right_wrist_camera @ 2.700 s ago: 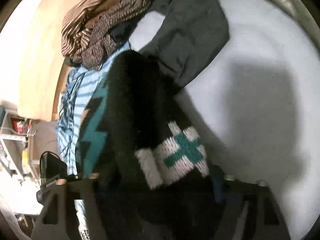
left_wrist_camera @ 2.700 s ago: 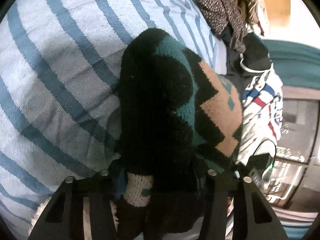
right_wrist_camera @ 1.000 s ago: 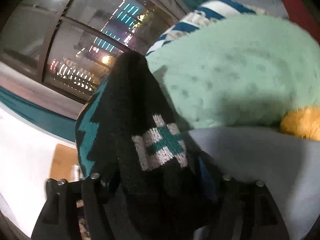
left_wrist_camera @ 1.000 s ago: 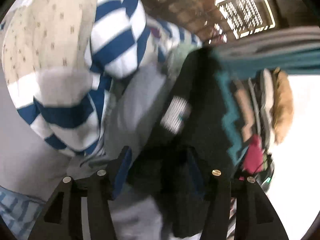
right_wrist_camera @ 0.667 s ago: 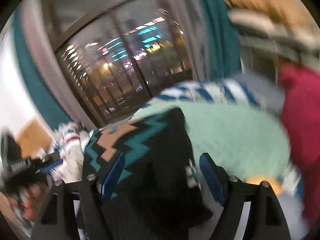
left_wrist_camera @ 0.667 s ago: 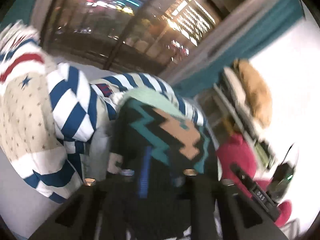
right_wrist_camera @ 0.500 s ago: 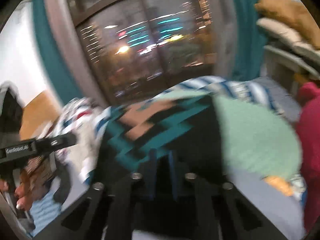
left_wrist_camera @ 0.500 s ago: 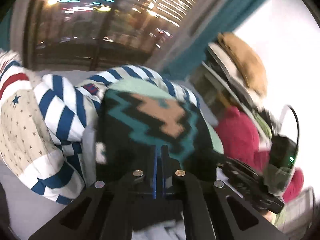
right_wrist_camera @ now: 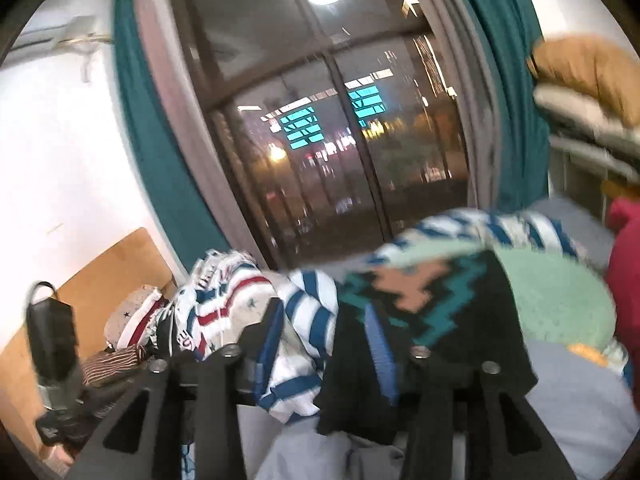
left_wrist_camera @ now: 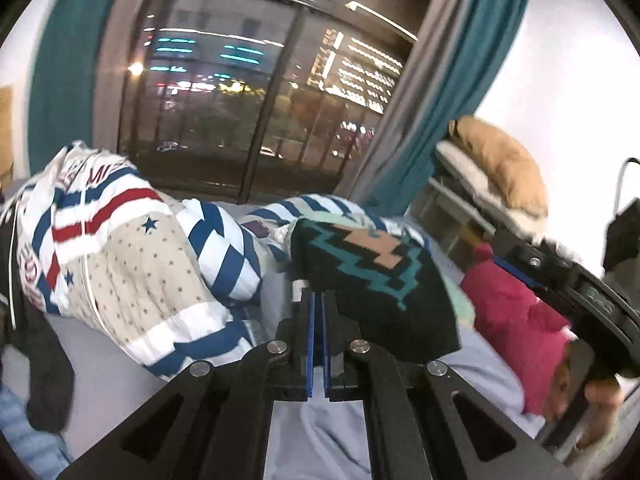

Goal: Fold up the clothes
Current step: 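Lower the folded sweater onto the bed and open both grippers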

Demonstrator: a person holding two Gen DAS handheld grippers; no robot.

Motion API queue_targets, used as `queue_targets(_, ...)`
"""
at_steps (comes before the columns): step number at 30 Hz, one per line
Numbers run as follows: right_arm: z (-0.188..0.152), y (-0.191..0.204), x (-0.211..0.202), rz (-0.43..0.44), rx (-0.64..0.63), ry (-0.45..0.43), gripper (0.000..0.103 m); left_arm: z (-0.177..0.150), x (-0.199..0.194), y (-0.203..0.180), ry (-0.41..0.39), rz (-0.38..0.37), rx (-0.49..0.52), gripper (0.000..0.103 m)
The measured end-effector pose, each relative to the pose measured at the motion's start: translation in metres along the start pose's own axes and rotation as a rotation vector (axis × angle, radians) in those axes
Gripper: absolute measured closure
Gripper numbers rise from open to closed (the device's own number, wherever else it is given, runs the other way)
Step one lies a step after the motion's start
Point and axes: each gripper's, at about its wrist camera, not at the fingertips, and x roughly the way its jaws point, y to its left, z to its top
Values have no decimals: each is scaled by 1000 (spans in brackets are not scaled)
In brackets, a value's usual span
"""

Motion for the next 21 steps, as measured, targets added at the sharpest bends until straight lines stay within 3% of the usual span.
queue_targets(3,-15,12,-4,21,31,41,46,-9,-15,-7,-32,5,-25,100)
queue_targets(5,-38,8,-4,-35,88,75,44,-16,-27,-14,-47,-2,-23,100)
queue_targets(9,-80,0,-3,-141,186,132,44,-43,-46,-38,-40,-48,94,100)
queue_targets(12,-91,3,-10,-193,176,106,43,-59,-46,-61,-15,-87,204,98)
queue_targets(15,-92,3,-19,-238,163,80,30,-61,-32,-64,47,-46,200,97)
queue_targets(21,-90,1,-13,-237,149,78,30,-63,-32,-36,35,20,91,97)
